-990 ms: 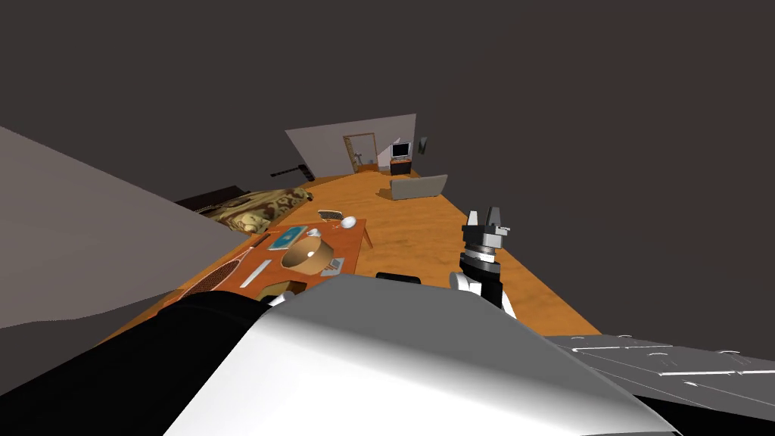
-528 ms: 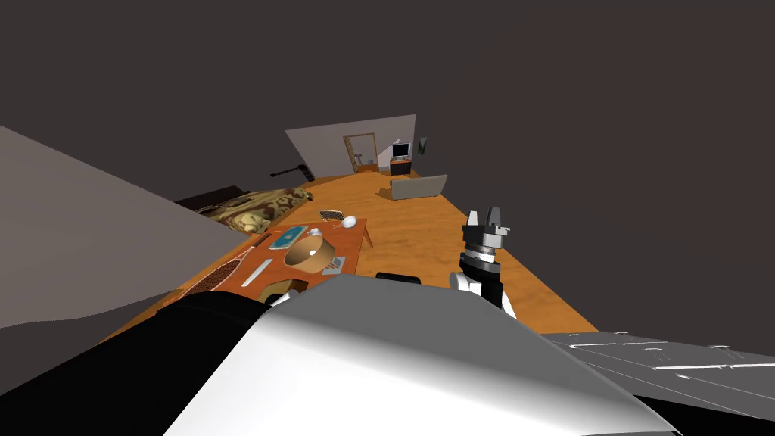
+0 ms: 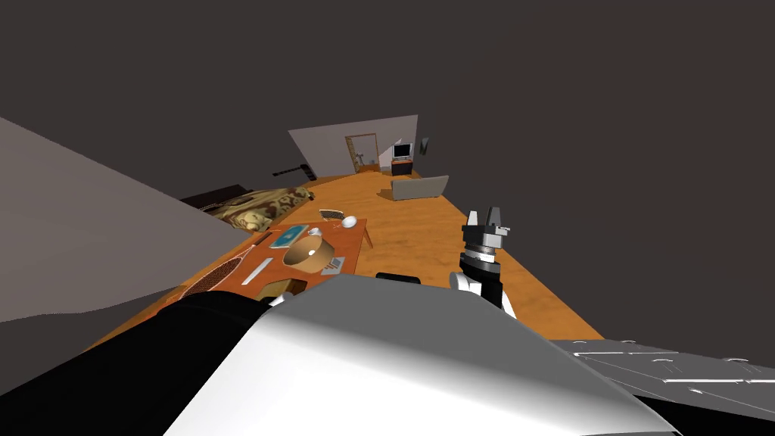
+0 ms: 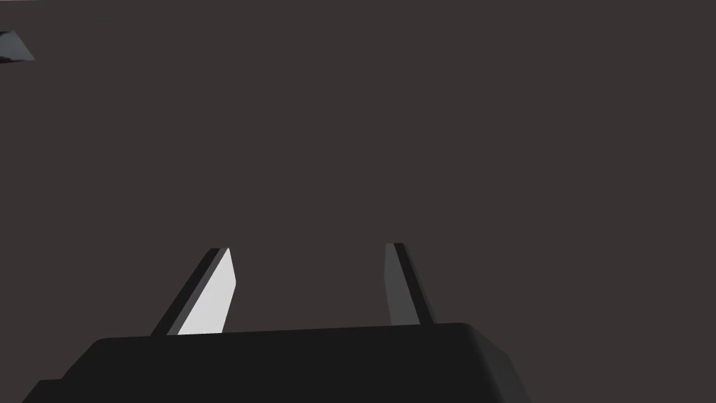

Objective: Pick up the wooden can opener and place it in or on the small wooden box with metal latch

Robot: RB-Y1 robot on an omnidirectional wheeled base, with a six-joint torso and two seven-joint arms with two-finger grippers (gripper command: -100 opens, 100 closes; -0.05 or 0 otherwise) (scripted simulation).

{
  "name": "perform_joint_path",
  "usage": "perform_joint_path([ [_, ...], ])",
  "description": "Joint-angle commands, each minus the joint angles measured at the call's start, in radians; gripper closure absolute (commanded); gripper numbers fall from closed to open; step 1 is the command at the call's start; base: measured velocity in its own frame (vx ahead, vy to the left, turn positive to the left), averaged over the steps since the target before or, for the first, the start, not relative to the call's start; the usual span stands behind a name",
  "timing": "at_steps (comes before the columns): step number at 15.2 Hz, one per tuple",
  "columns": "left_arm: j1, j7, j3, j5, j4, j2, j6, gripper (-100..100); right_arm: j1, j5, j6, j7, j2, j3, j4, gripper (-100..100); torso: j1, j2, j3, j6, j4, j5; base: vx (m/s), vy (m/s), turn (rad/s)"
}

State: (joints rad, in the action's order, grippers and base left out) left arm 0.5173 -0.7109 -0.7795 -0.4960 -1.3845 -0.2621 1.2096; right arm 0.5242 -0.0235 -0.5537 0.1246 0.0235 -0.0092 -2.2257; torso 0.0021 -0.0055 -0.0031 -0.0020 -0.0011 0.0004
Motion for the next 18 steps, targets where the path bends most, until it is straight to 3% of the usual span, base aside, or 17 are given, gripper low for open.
perform_joint_path([
  [1, 0.006, -0.002, -0.025, 0.028, 0.011, 0.001, -0.034, 100, 0.0, 0.0, 0.0, 0.0, 0.0, 0.0, 0.0, 0, 0.0, 0.0, 0.0, 0.0, 0.0, 0.0, 0.024, -0.047, 0.101],
  [5, 0.008, -0.004, -0.058, 0.074, 0.034, 0.002, -0.088, 100, 0.0, 0.0, 0.0, 0.0, 0.0, 0.0, 0.0, 0, 0.0, 0.0, 0.0, 0.0, 0.0, 0.0, 0.037, -0.039, 0.071],
  [6, 0.009, -0.005, -0.078, 0.102, 0.048, 0.003, -0.121, 100, 0.0, 0.0, 0.0, 0.0, 0.0, 0.0, 0.0, 0, 0.0, -0.001, 0.0, 0.0, 0.0, 0.0, 0.035, -0.032, 0.08],
  [7, 0.009, -0.005, -0.078, 0.102, 0.048, 0.003, -0.121, 100, 0.0, 0.0, 0.0, 0.0, 0.0, 0.0, 0.0, 0, 0.0, -0.001, 0.0, 0.0, 0.0, -0.001, 0.032, -0.031, 0.074],
  [8, 0.009, -0.006, -0.099, 0.132, 0.063, 0.004, -0.153, 100, 0.0, 0.0, 0.0, 0.0, 0.0, 0.0, 0.0, 0, 0.0, -0.001, 0.0, 0.0, 0.0, -0.001, 0.039, -0.028, 0.082],
  [9, 0.009, -0.006, -0.099, 0.132, 0.063, 0.004, -0.157, 100, 0.0, 0.0, 0.0, 0.0, 0.0, 0.0, 0.0, 0, 0.0, -0.001, 0.0, -0.001, 0.0, -0.001, 0.039, -0.027, 0.072],
  [10, 0.009, -0.007, -0.122, 0.165, 0.079, 0.004, -0.194, 100, 0.0, 0.0, 0.0, 0.0, 0.0, 0.0, 0.0, 0, 0.0, -0.001, 0.0, -0.001, 0.0, -0.001, 0.049, -0.031, 0.093],
  [11, 0.009, -0.007, -0.122, 0.165, 0.079, 0.004, -0.196, 100, 0.0, 0.0, 0.0, 0.0, 0.0, 0.0, 0.0, 0, 0.0, -0.001, -0.001, -0.001, 0.0, -0.001, 0.047, -0.031, 0.079],
  [12, 0.008, -0.009, -0.147, 0.2, 0.095, 0.005, -0.232, 100, 0.0, 0.0, 0.0, 0.0, 0.0, 0.0, 0.0, 0, 0.0, -0.002, -0.001, -0.001, 0.0, -0.001, 0.052, -0.036, 0.091],
  [13, 0.008, -0.009, -0.147, 0.2, 0.095, 0.005, -0.239, 100, 0.0, 0.0, 0.0, 0.0, 0.0, 0.0, 0.0, 0, -0.001, -0.002, -0.001, -0.001, 0.0, -0.002, 0.053, -0.033, 0.089],
  [14, 0.007, -0.011, -0.173, 0.236, 0.113, 0.005, -0.273, 100, 0.0, 0.0, 0.0, 0.0, 0.0, 0.0, 0.0, 0, -0.001, -0.002, -0.001, -0.001, -0.001, -0.002, 0.057, -0.028, 0.097],
  [15, 0.007, -0.011, -0.173, 0.237, 0.113, 0.005, -0.283, 100, 0.0, 0.0, 0.0, 0.0, 0.0, 0.0, 0.0, 0, -0.001, -0.002, -0.001, -0.002, -0.001, -0.002, 0.05, -0.026, 0.077],
  [16, 0.004, -0.014, -0.201, 0.271, 0.131, 0.005, -0.313, 100, 0.0, 0.0, 0.0, 0.0, 0.0, 0.0, 0.0, 0, -0.001, -0.002, -0.001, -0.002, -0.001, -0.002, 0.055, -0.03, 0.093],
  [18, 0.004, -0.014, -0.201, 0.276, 0.131, 0.005, -0.331, 100, 0.0, 0.0, 0.0, 0.0, 0.0, 0.0, 0.0, 0, -0.002, -0.003, -0.002, -0.002, -0.001, -0.002, 0.048, -0.031, 0.069],
])
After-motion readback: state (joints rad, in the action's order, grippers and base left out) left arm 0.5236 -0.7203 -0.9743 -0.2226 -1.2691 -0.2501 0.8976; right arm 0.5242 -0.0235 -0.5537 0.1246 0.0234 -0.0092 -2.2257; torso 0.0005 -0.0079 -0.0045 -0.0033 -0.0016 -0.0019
